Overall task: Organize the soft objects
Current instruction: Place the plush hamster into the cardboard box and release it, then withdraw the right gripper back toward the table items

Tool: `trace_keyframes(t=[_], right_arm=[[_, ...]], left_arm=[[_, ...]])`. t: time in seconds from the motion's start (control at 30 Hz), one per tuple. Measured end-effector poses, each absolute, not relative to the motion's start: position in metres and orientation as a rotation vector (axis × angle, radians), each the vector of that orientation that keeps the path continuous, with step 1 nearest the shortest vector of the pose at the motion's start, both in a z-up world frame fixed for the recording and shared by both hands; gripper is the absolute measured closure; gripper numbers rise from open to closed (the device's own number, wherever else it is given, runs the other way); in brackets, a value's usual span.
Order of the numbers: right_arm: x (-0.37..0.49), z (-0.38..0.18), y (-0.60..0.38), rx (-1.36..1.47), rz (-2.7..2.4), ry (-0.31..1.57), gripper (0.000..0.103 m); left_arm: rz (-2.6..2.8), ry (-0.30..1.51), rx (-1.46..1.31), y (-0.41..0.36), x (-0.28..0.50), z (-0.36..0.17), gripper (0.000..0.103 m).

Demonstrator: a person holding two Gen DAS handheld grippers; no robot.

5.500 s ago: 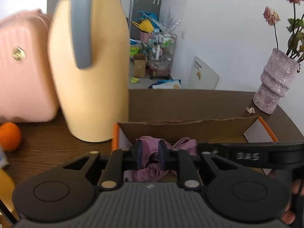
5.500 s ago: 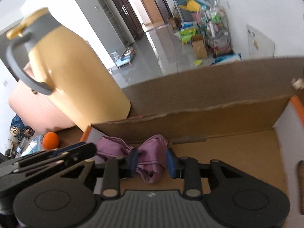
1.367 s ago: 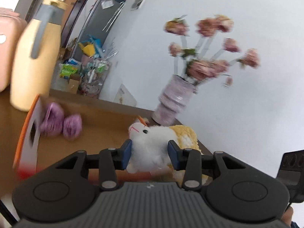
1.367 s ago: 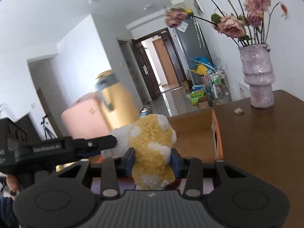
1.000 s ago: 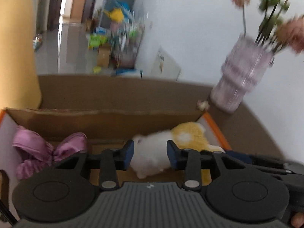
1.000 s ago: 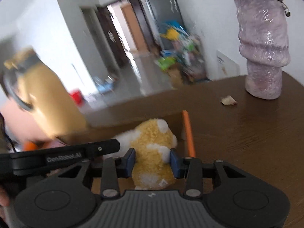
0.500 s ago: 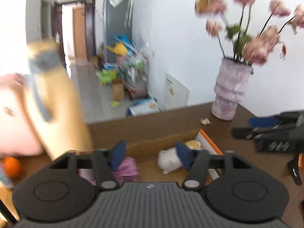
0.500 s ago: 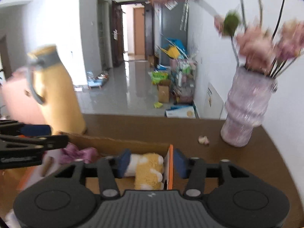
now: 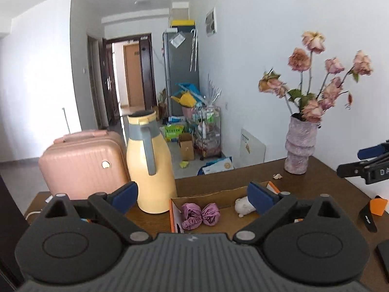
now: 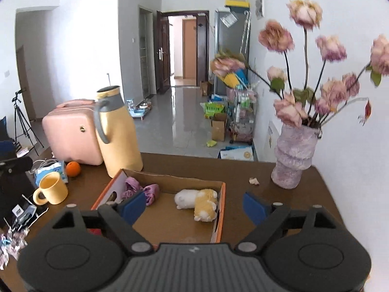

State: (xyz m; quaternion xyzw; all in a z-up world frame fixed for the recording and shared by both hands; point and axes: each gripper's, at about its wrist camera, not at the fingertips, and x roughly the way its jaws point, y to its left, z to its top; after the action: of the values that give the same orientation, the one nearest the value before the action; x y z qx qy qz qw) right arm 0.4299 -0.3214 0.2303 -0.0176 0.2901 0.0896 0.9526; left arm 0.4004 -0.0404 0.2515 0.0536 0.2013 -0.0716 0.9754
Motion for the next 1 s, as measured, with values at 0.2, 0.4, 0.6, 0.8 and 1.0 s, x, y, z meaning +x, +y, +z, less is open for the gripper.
trace_keyframes(t=[0.2, 0.4, 0.6, 0.8, 1.0], right_arm=[[0.390, 0.238, -0.312, -0.031, 0.189, 0.514, 0.016], [0.329, 0.201, -0.312, 0.013, 0.188, 0.368, 0.015], [0.238, 0.144, -0.306, 0.001, 0.188, 0.184, 0.009], [0.139, 0.081, -0.293, -0.015, 0.178, 0.032, 0.000], [0.084, 0.005, -0.282, 0.145, 0.239, 0.125, 0.000]], left_arm=[[-0.133, 0.350, 0.080, -0.031, 0.357, 0.248, 0.003], [-0.071, 0.194, 0.080, -0.020, 0.287, 0.207, 0.001], [-0.019, 0.080, 0.105, -0.015, 0.207, 0.139, 0.001], [-0.039, -0.028, 0.101, 0.008, 0.114, 0.076, 0.000], [-0.078, 0.090, 0.034, 0.027, 0.069, 0.035, 0.000]])
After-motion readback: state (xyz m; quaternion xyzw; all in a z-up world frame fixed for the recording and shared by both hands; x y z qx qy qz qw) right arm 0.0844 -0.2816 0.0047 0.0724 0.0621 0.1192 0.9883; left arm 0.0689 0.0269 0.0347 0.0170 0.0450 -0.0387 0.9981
